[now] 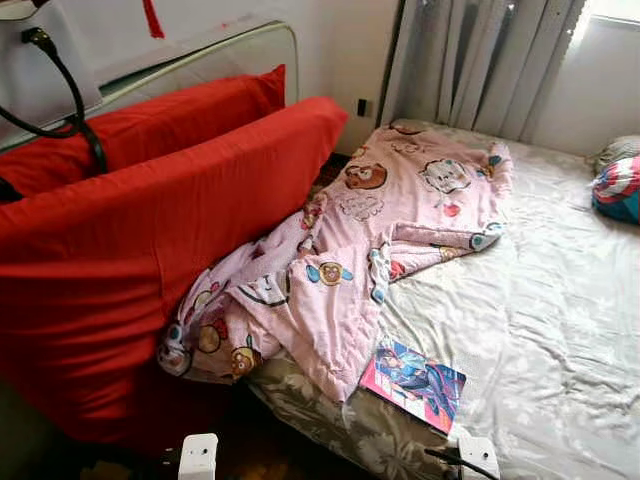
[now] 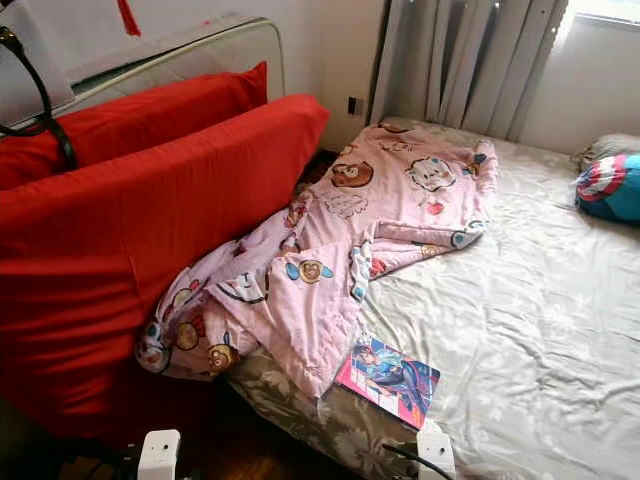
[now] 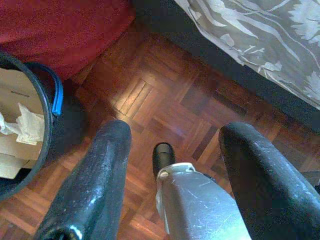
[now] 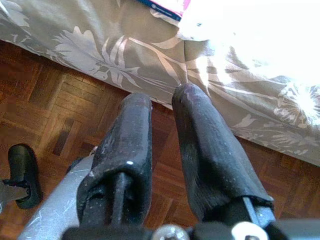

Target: Clean up the room

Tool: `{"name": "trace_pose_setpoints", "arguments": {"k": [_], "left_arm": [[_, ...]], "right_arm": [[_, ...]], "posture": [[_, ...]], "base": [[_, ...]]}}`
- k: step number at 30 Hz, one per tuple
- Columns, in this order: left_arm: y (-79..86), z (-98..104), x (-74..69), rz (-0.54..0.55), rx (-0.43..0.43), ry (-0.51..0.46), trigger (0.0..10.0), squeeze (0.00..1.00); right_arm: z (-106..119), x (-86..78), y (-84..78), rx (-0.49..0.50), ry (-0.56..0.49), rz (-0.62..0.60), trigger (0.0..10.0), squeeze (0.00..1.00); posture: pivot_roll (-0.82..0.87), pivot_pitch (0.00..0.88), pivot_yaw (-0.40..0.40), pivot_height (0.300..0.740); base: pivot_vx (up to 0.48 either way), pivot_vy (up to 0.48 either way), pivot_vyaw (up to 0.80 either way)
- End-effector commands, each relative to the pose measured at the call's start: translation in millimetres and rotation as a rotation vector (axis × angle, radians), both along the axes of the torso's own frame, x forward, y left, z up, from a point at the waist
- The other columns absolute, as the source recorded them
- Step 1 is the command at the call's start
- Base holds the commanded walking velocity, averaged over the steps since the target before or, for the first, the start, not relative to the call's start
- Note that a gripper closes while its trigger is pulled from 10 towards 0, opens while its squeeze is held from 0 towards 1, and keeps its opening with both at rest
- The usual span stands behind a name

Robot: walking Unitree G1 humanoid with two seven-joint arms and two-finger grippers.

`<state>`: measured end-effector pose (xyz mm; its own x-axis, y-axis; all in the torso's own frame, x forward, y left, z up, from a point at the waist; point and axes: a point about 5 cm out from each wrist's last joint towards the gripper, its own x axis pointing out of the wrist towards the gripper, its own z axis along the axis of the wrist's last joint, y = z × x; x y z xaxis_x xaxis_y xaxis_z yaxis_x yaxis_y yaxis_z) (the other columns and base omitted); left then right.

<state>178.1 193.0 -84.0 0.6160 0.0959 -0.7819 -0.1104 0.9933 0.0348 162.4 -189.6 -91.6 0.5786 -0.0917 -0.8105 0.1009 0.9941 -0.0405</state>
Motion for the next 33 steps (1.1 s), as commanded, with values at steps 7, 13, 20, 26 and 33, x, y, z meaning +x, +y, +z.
{"name": "trace_pose_setpoints", "arguments": {"k": [7,13,20,26,33], "left_arm": [[9.4,11.9,21.0,0.025,-0.048,-0.067,10.0,0.00],[9.4,11.9,21.0,0.025,-0.048,-0.067,10.0,0.00],[9.4,11.9,21.0,0.025,-0.048,-0.067,10.0,0.00],[9.4,11.9,21.0,0.025,-0.048,-0.067,10.0,0.00],[9.5,15.9,26.5,-0.059,-0.004,-0.094,10.0,0.00]], "right_arm": [[33.8,68.7,7.4,0.139,-0.156,-0.089,10.0,0.00],[33.8,68.7,7.4,0.139,-0.156,-0.089,10.0,0.00],[33.8,68.7,7.4,0.139,-0.156,-0.089,10.0,0.00],[33.8,68.7,7.4,0.139,-0.156,-0.089,10.0,0.00],[37.8,73.6,9.8,0.156,-0.195,-0.027,10.0,0.00]], "posture": [[0.02,0.000,-0.030,0.740],[0.02,0.000,-0.030,0.740],[0.02,0.000,-0.030,0.740],[0.02,0.000,-0.030,0.740],[0.01,0.000,-0.032,0.740]], "base": [[0.000,0.000,0.00],[0.000,0.000,0.00],[0.000,0.000,0.00],[0.000,0.000,0.00],[0.000,0.000,0.00]]}}
